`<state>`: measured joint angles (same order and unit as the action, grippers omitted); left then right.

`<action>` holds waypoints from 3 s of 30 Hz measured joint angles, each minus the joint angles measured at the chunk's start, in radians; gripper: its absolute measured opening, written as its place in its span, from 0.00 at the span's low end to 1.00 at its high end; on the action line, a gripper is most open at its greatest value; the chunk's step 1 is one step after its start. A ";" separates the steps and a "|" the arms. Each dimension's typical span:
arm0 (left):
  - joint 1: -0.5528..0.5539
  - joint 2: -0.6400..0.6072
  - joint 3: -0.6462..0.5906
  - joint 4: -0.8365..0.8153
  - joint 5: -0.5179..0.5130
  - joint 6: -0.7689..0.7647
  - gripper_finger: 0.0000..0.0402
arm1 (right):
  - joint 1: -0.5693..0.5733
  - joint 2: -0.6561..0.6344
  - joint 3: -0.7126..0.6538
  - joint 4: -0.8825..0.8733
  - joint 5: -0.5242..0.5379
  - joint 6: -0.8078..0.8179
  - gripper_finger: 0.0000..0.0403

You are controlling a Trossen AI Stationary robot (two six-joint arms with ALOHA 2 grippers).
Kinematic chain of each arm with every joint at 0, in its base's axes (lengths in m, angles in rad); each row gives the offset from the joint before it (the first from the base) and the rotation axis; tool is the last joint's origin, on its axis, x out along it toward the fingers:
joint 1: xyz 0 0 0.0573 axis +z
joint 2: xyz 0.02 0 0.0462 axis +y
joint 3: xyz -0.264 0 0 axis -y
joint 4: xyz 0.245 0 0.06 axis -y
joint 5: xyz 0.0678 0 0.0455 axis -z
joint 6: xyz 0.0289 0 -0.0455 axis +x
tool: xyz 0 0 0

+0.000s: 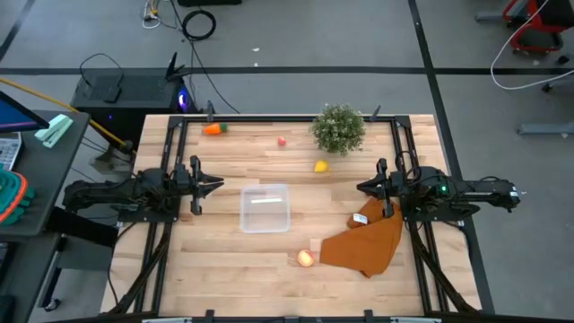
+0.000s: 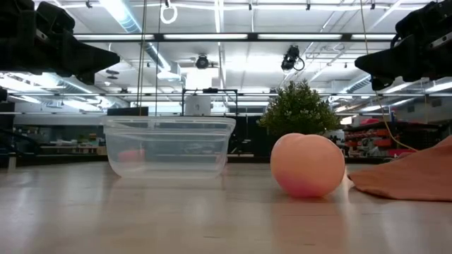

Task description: Pick and placing Produce into tupperware

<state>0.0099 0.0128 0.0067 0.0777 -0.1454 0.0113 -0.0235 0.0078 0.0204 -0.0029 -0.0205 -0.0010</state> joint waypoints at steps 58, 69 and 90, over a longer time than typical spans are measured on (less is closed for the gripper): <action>0.000 0.032 0.131 0.742 -0.188 0.028 0.08 | 0.000 0.000 0.000 0.000 0.000 0.000 0.00; 0.000 0.517 0.636 0.468 -0.169 0.082 0.09 | 0.000 0.000 0.000 0.018 0.005 0.000 0.00; 0.234 1.180 1.324 0.093 0.058 -0.132 0.08 | -0.002 0.002 -0.001 0.496 0.028 0.212 0.00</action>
<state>0.2444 1.1923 1.3309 0.1711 -0.0872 -0.1211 -0.0250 0.0095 0.0197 0.4935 0.0074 0.2107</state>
